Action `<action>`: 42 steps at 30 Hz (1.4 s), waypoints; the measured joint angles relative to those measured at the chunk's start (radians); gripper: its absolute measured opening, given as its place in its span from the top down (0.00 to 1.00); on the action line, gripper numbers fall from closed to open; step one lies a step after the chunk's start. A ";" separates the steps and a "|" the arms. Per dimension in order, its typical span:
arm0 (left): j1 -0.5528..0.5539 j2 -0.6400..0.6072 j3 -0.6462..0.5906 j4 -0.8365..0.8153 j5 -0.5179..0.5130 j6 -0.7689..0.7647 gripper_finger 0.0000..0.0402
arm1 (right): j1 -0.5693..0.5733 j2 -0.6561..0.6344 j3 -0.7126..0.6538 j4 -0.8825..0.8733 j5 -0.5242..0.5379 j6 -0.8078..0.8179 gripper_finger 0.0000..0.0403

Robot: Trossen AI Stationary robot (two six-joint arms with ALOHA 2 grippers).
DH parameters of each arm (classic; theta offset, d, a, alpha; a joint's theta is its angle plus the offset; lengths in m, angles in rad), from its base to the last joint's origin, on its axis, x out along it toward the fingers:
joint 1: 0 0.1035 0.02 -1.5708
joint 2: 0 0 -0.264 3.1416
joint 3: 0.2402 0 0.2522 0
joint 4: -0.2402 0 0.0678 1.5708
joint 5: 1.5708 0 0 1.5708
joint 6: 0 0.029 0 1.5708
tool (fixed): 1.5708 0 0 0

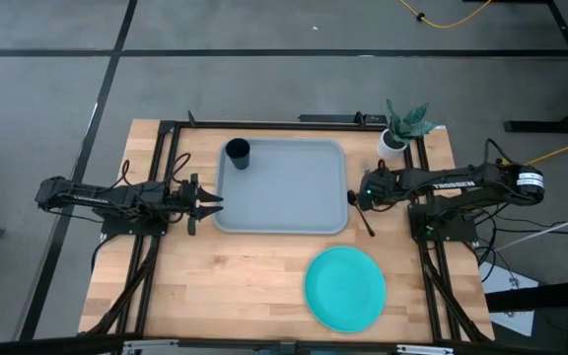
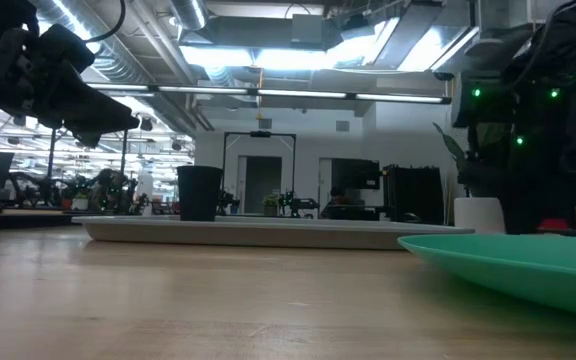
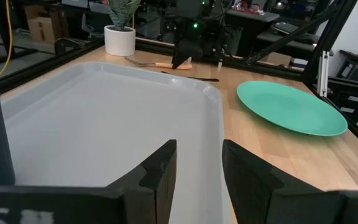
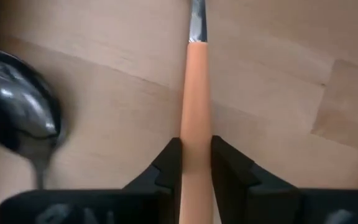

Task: Pick and place plate/cup/fork/spoon on tray
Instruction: Put the orange fork to the right of of the serving tray

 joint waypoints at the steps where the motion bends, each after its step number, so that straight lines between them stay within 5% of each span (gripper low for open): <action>1: 0.000 0.000 0.000 0.000 0.000 0.000 0.70 | 0.000 -0.019 0.000 0.000 0.000 0.015 0.85; 12: 0.000 0.000 0.000 0.000 0.000 0.000 0.70 | 0.070 -0.168 0.055 0.134 -0.003 0.040 0.85; 30: 0.000 0.000 0.000 0.000 0.000 0.000 0.70 | 0.133 0.206 0.059 0.691 -0.127 0.220 0.83; 42: 0.000 0.000 0.000 0.000 0.000 0.000 0.70 | 0.122 0.208 0.060 0.675 -0.128 0.166 0.82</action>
